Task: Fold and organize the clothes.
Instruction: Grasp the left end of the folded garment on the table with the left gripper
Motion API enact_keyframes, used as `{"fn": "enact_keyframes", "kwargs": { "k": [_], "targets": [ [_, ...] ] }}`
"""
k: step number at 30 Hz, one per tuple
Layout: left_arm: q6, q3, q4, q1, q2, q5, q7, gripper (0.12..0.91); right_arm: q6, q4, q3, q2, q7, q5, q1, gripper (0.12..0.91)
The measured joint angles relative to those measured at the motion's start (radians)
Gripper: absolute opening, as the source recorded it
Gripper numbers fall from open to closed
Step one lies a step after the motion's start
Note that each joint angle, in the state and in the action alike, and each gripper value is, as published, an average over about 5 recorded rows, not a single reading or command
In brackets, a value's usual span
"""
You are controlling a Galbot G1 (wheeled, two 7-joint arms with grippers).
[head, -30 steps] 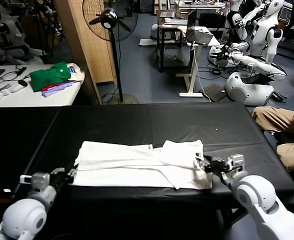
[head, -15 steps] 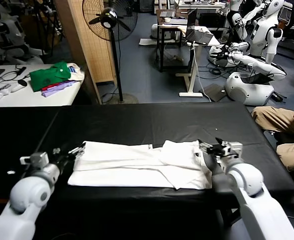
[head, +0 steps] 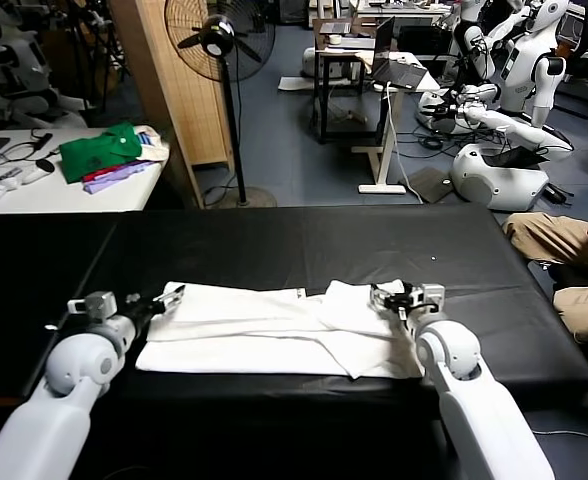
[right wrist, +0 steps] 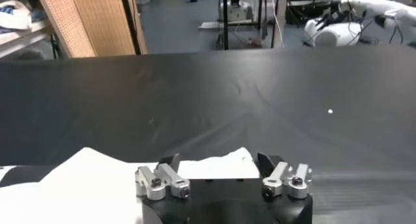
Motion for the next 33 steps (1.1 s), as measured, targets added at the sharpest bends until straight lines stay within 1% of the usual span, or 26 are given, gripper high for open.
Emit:
{"fn": "enact_keyframes", "kwargs": {
  "k": [2,5,6,8,9,10,12,13,15,17,20,24,25,26,28,29,31,32,33],
  "targets": [
    [-0.002,0.008,0.015,-0.008,-0.006,0.01,-0.002,0.587,0.003,0.003,0.0,0.005,0.003,-0.006,-0.005,0.568],
    [-0.002,0.011,0.024,-0.01,-0.012,-0.006,-0.003,0.49,0.016,0.004,0.001,0.015,0.016,-0.016,-0.012,0.422],
    [-0.003,0.011,0.024,-0.008,-0.014,-0.014,-0.003,0.439,0.022,0.005,0.001,0.019,0.023,-0.019,-0.015,0.355],
    [-0.009,0.01,0.022,-0.003,-0.018,-0.018,-0.006,0.344,0.039,0.006,-0.001,0.029,0.043,-0.029,-0.02,0.256],
    [-0.016,0.009,0.02,-0.001,-0.021,-0.011,-0.009,0.277,0.05,0.008,-0.003,0.035,0.055,-0.039,-0.024,0.206],
    [-0.025,0.008,0.018,0.001,-0.025,0.001,-0.014,0.227,0.061,0.009,-0.006,0.041,0.068,-0.051,-0.028,0.171],
    [-0.049,0.005,0.012,0.007,-0.033,0.043,-0.026,0.155,0.083,0.01,-0.012,0.054,0.093,-0.079,-0.036,0.148],
    [-0.06,0.002,0.008,0.012,-0.037,0.07,-0.032,0.135,0.091,0.011,-0.014,0.06,0.105,-0.093,-0.04,0.151],
    [-0.075,-0.006,-0.003,0.022,-0.045,0.125,-0.042,0.129,0.099,0.013,-0.017,0.069,0.119,-0.112,-0.047,0.158],
    [-0.079,-0.015,-0.015,0.035,-0.05,0.171,-0.045,0.128,0.1,0.016,-0.017,0.074,0.122,-0.121,-0.053,0.153],
    [-0.076,-0.028,-0.032,0.054,-0.051,0.208,-0.036,0.127,0.099,0.02,-0.016,0.072,0.107,-0.124,-0.057,0.151],
    [-0.075,-0.037,-0.043,0.069,-0.05,0.222,-0.018,0.128,0.097,0.029,-0.007,0.057,0.066,-0.124,-0.066,0.165],
    [-0.077,-0.039,-0.044,0.069,-0.05,0.222,-0.014,0.128,0.097,0.033,-0.004,0.053,0.055,-0.124,-0.07,0.188],
    [-0.078,-0.04,-0.045,0.07,-0.05,0.223,-0.012,0.139,0.097,0.038,0.0,0.048,0.046,-0.122,-0.074,0.228],
    [-0.081,-0.042,-0.047,0.071,-0.049,0.223,-0.008,0.196,0.094,0.051,0.008,0.037,0.031,-0.112,-0.082,0.319],
    [-0.082,-0.043,-0.049,0.072,-0.049,0.222,-0.007,0.24,0.092,0.06,0.014,0.031,0.025,-0.104,-0.087,0.385],
    [-0.082,-0.047,-0.055,0.075,-0.045,0.216,-0.007,0.352,0.086,0.085,0.026,0.016,0.018,-0.083,-0.1,0.486],
    [-0.081,-0.05,-0.06,0.077,-0.041,0.213,-0.008,0.402,0.083,0.099,0.032,0.007,0.015,-0.073,-0.106,0.553],
    [-0.08,-0.054,-0.064,0.081,-0.038,0.207,-0.008,0.469,0.08,0.114,0.039,-0.001,0.012,-0.064,-0.113,0.603]
  ]
}}
